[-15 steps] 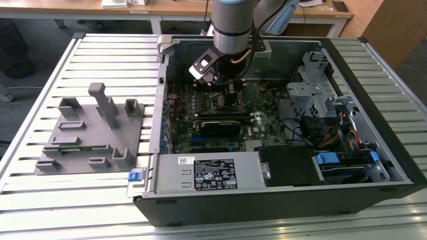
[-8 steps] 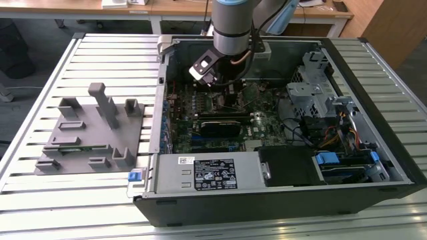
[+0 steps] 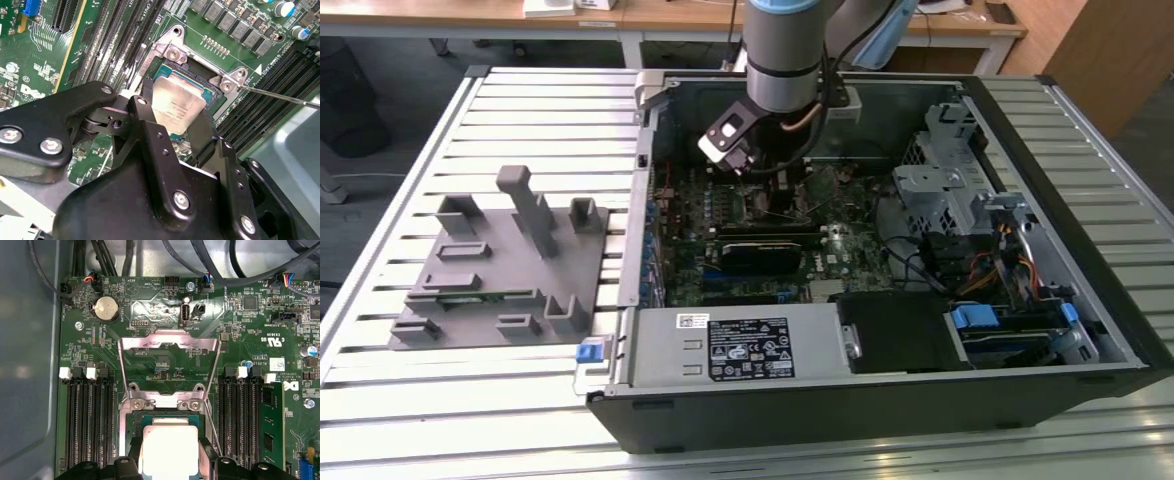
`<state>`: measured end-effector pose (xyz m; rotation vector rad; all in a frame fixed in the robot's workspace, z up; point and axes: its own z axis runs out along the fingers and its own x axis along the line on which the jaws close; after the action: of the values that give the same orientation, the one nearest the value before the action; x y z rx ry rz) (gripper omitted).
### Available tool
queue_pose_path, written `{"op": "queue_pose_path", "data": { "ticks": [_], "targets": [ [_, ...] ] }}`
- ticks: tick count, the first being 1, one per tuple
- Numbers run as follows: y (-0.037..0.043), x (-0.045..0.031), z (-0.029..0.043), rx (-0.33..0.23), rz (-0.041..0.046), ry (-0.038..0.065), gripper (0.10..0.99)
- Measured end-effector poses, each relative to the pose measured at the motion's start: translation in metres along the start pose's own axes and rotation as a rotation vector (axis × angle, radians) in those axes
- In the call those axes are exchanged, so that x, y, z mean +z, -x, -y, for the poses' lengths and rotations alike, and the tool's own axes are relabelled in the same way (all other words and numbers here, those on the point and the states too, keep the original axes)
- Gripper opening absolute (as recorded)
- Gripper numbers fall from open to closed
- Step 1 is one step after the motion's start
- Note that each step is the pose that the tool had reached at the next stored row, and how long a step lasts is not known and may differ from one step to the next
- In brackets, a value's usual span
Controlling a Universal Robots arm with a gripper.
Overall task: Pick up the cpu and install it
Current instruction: 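Place the cpu into insertion slot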
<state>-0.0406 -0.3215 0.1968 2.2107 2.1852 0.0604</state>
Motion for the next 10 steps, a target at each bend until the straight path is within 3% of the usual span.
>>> {"op": "queue_pose_path", "data": {
  "ticks": [10],
  "targets": [
    [0.0,0.0003,0.0,0.0,0.0,0.0,0.537]
  ]
}}
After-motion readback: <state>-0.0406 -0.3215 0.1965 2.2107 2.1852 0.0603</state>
